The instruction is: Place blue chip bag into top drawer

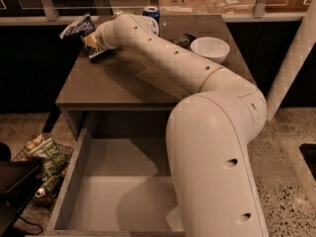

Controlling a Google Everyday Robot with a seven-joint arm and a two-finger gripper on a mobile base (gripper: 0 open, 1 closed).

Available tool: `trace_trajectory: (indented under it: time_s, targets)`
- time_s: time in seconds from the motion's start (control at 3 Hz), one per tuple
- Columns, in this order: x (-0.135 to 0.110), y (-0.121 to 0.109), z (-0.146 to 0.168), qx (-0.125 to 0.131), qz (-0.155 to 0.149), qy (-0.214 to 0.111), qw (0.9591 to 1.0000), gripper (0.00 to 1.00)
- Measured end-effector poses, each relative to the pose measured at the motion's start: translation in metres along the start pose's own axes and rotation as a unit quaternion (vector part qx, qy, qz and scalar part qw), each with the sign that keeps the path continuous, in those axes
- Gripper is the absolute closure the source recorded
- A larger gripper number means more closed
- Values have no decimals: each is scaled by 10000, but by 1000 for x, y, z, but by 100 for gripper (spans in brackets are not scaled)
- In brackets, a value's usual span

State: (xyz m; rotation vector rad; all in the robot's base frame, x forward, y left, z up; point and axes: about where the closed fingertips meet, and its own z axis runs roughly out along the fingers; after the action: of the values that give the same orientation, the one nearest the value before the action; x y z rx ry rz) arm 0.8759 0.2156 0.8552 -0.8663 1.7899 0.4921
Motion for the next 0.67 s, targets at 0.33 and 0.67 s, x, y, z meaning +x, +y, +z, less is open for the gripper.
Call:
trace_trajectory:
  time_s: [0.33,0.67]
  targets:
    - [1,2,2,-17,1,9,10000,87]
    - [2,4,4,-34,1,19,10000,100]
